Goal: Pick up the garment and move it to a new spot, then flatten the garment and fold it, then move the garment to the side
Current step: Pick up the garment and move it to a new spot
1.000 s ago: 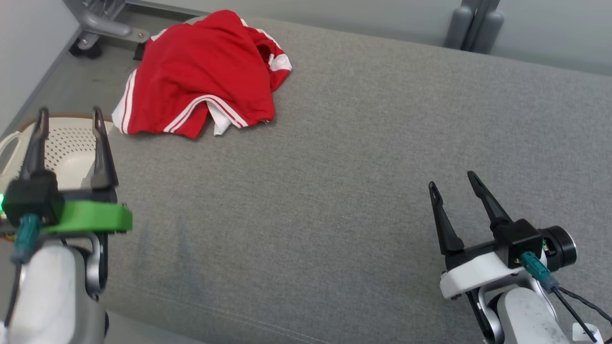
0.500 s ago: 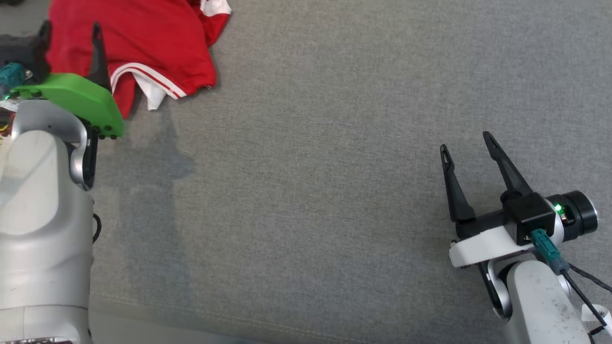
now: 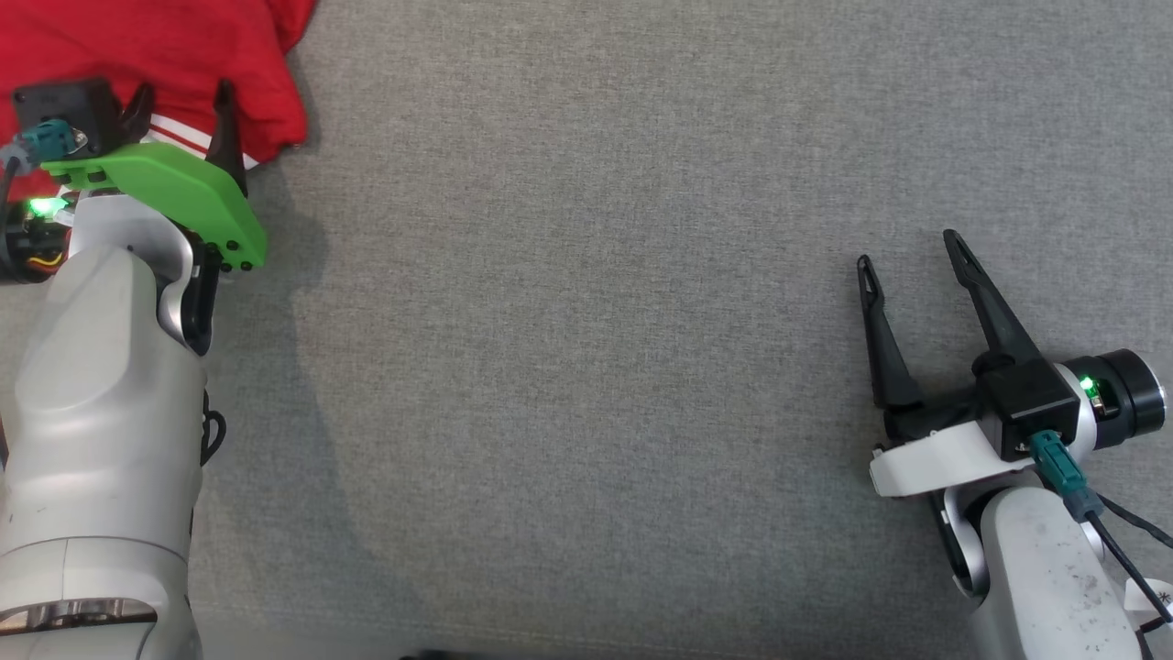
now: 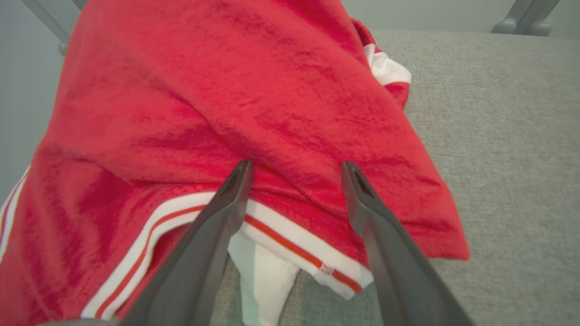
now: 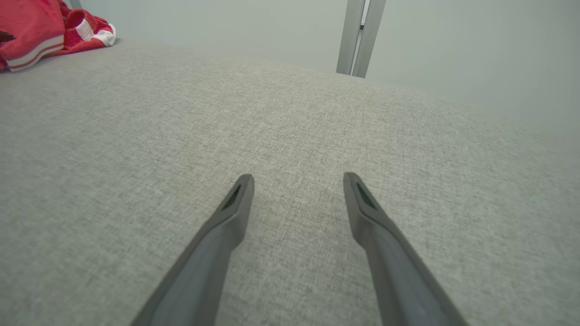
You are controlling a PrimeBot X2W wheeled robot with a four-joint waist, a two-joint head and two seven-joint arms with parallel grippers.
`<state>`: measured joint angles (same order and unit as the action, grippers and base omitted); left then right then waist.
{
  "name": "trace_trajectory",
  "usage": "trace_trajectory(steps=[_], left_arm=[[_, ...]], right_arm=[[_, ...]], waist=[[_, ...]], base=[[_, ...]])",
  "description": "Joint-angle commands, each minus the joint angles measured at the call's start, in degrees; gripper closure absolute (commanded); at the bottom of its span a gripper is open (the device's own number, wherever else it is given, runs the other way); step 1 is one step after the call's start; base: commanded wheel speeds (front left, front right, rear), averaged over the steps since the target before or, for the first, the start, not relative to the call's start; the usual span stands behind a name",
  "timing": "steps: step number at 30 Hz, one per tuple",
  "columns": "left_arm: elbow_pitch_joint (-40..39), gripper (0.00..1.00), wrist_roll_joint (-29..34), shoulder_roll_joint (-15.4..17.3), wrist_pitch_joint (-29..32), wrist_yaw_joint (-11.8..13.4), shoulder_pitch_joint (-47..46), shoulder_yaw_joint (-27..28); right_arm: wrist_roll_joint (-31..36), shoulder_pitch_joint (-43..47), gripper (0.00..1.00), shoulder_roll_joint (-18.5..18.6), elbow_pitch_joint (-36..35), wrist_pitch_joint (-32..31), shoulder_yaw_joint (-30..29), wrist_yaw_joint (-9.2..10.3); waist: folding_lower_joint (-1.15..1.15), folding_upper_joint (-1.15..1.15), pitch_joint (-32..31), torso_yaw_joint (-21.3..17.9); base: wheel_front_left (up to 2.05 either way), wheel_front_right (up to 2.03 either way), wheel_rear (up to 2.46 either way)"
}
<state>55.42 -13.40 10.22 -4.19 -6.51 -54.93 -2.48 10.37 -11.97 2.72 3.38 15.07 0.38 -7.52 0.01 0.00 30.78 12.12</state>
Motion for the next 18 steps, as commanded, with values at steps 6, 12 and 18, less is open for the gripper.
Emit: trace_trajectory(steps=[6, 12, 18], left_arm=[[3.47, 0.96, -1.16, 0.72, -2.25, -0.44, -2.48, -0.57], [5.84, 1.00, -2.05, 1.68, -4.45, -0.70, -3.36, -1.23], [7.27, 1.00, -2.39, 2.66, -6.24, -0.89, -3.94, -2.31]], right_arm=[[-0.62, -0.31, 0.00, 0.29, 0.56, 0.16, -0.08, 0.06], [-0.91, -0.38, 0.00, 0.28, 0.57, 0.16, -0.04, 0.06], [-1.38, -0.01, 0.00, 0.27, 0.85, 0.17, -0.31, 0.06]], waist=[[-0.01, 0.00, -0.22, -0.85], [-0.01, 0.00, -0.95, -1.26], [-0.01, 0.00, -2.44, -1.19]], base=[[0.00, 0.00, 0.00], [0.00, 0.00, 0.00], [0.00, 0.00, 0.00]])
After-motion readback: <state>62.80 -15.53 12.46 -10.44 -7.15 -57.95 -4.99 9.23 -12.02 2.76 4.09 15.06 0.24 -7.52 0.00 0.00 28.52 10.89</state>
